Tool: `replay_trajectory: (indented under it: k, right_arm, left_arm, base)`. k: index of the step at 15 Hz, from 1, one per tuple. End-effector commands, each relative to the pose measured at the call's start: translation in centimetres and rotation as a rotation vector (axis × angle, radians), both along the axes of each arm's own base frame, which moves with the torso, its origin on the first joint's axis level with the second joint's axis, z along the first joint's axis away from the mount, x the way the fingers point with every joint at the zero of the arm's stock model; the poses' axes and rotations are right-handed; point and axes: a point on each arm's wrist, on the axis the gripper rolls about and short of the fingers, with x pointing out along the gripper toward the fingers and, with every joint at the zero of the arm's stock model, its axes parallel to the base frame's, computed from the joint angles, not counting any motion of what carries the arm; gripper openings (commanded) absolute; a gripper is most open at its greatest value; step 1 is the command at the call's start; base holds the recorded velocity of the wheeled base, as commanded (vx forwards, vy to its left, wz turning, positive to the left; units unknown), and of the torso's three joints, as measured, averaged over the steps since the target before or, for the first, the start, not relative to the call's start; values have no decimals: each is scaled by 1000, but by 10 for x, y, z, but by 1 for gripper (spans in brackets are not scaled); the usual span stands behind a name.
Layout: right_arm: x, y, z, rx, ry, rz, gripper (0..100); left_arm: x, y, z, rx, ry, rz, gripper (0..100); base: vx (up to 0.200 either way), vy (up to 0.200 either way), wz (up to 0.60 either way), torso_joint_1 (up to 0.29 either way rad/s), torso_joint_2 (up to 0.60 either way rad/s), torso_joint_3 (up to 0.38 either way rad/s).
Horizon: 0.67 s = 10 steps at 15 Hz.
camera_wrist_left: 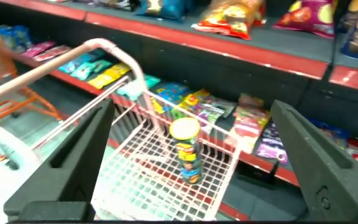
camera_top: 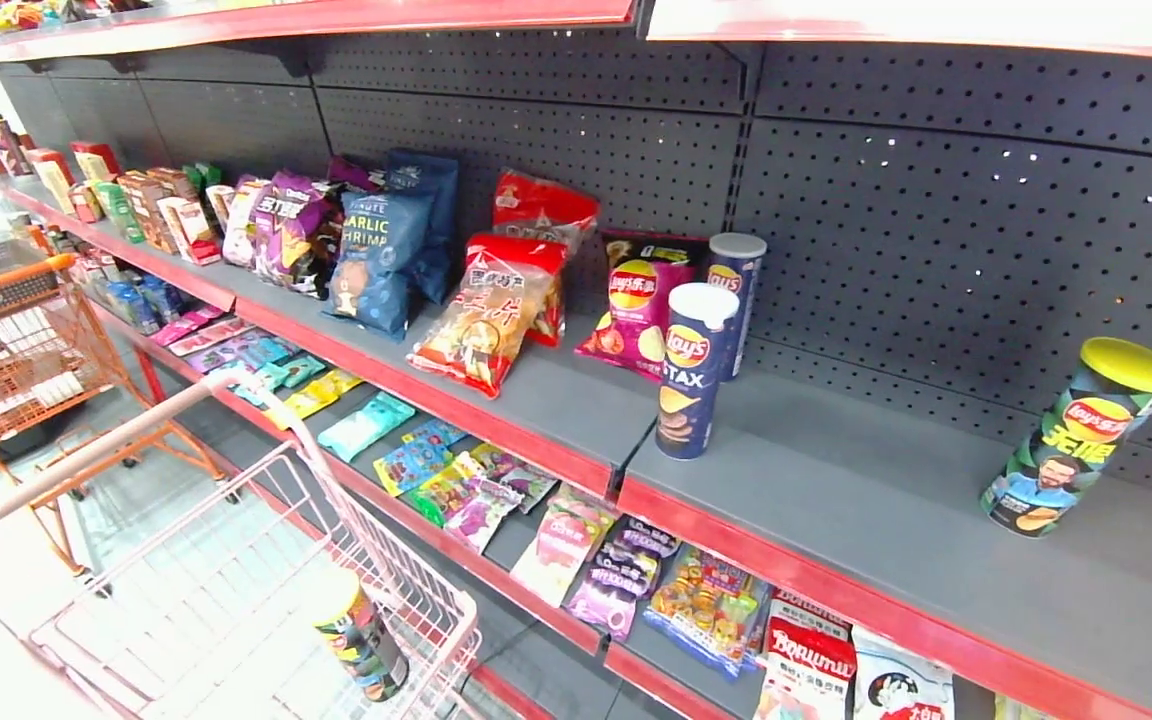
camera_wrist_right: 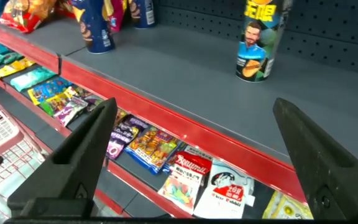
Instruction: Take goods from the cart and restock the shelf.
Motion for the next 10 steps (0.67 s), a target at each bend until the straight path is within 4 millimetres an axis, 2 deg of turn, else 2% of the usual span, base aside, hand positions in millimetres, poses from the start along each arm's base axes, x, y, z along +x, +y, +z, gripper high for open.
replay_trajectory:
  k: [1,2,3,4,5,6,7,8,9,10]
  right_arm:
    - [0,0,0,1,0,0,100]
    - [0,0,0,1,1,2,100]
    - [0,0,0,1,1,2,100]
    - [0,0,0,1,0,3,100]
    - [0,0,0,1,1,5,100]
    - [0,0,0,1,0,5,100]
    - [0,0,0,1,1,5,100]
    - [0,0,0,1,1,5,100]
    - [0,0,0,1,1,5,100]
    - [0,0,0,1,0,5,100]
  left_arm:
    - [1,0,1,7,7,-17,100]
    - [-2,-2,29,6,-39,-81,100]
    - [-2,-2,29,6,-39,-81,100]
    - [34,-2,170,-151,-67,-89,100]
    - [56,0,195,-170,-43,-14,100]
    - [70,5,189,-154,17,159,100]
    - [85,10,175,-141,114,272,100]
    - [85,10,175,-141,114,272,100]
    - [97,12,140,-169,265,257,100]
    - [100,12,113,-130,372,222,100]
  base:
    - [0,0,0,0,0,0]
    - [0,0,0,0,0,0]
    - [0,0,0,0,0,0]
    - [0,0,0,0,0,0]
    - [0,0,0,0,0,0]
    - [0,0,0,0,0,0]
    - [0,0,0,0,0,0]
    - [0,0,0,0,0,0]
    - [0,0,0,0,0,0]
    - [0,0,0,0,0,0]
